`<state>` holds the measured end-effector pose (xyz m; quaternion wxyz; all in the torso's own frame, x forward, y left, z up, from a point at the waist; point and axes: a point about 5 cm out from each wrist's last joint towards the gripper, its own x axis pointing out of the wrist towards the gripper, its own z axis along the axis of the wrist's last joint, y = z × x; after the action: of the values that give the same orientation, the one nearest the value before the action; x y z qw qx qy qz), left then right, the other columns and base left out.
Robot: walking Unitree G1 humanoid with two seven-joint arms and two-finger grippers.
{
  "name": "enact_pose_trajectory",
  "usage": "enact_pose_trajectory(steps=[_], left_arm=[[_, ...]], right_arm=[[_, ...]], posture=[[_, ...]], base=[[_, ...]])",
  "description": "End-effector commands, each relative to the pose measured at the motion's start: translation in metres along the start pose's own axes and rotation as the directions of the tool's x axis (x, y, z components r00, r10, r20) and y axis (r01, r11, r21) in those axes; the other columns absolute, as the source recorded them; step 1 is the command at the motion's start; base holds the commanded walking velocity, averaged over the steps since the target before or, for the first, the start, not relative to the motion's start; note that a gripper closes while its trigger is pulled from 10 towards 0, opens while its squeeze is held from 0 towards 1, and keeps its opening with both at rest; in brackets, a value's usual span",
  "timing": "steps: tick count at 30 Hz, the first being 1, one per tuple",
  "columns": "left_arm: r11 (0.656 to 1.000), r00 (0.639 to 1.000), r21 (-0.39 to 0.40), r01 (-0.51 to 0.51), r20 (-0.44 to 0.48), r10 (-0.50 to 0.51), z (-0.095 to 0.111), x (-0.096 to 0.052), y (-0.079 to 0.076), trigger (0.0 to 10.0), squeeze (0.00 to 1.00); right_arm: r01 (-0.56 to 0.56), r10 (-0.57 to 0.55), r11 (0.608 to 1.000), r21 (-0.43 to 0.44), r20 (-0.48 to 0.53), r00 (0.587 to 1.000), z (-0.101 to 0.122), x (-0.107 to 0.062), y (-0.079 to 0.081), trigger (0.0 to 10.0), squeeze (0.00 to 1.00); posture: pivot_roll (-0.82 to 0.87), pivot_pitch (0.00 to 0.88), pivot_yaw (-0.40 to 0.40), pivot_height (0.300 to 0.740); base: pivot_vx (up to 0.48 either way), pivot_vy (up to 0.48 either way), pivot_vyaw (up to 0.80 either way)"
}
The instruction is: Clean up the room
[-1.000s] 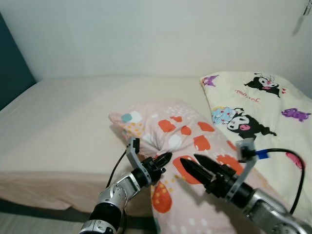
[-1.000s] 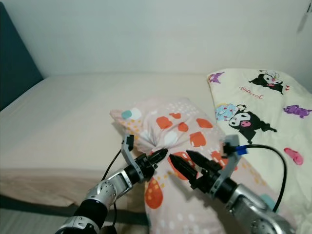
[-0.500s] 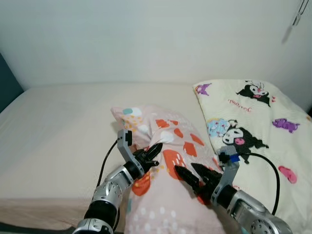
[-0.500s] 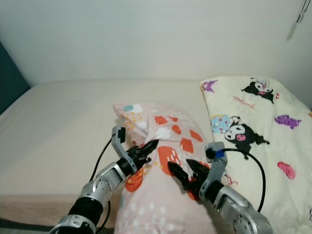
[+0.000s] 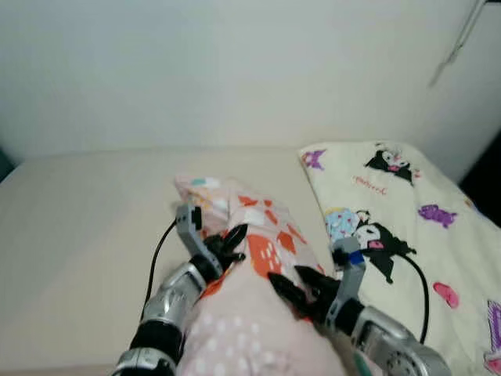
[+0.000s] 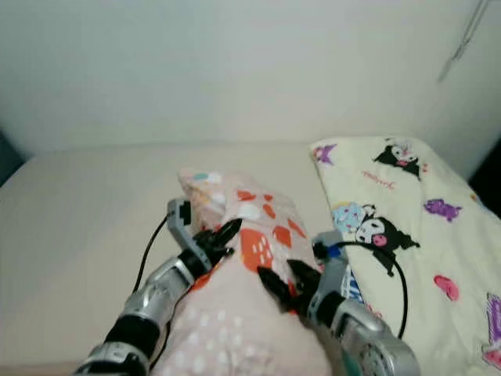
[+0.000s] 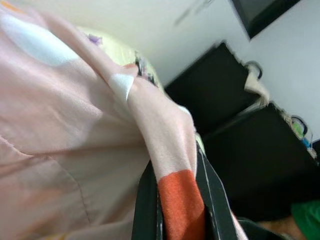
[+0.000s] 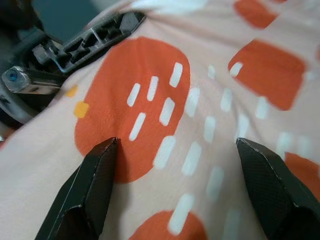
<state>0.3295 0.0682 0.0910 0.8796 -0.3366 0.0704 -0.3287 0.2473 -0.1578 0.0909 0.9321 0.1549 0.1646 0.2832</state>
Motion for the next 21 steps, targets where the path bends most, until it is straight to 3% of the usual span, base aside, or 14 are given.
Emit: enact_pose_trajectory(steps=[1,10,15,21], left_arm=[[0.997,0.996,0.051,-0.05,0.077,0.046,0.017,-0.009,0.012,10.0,0.0],[0.989,0.99,0.067,-0.135,0.041,0.132,0.006,-0.023,0.027,10.0,0.0],[0.972,0.973,0.053,-0.231,0.005,0.231,-0.012,-0.042,0.042,10.0,0.0],[0.967,0.969,0.061,-0.248,0.005,0.248,-0.014,-0.045,0.044,10.0,0.0]], right_arm=[[-0.017,0.017,1.0,-0.003,-0.022,1.0,-0.009,0.007,0.005,10.0,0.0],[0.0,-0.001,0.999,-0.035,-0.049,0.999,-0.017,0.01,0.004,10.0,0.0],[0.023,-0.028,0.998,-0.062,-0.072,0.997,-0.023,0.012,0.0,10.0,0.0],[0.034,-0.039,0.997,-0.073,-0.068,0.997,-0.023,0.013,-0.003,10.0,0.0]], posture=[[-0.16,0.0,0.024,0.728],[-0.15,0.0,0.024,0.74],[-0.14,0.0,0.007,0.74],[-0.13,0.0,0.003,0.74]], base=[[0.0,0.0,0.0],[0.0,0.0,0.0],[0.0,0.0,0.0],[0.0,0.0,0.0]])
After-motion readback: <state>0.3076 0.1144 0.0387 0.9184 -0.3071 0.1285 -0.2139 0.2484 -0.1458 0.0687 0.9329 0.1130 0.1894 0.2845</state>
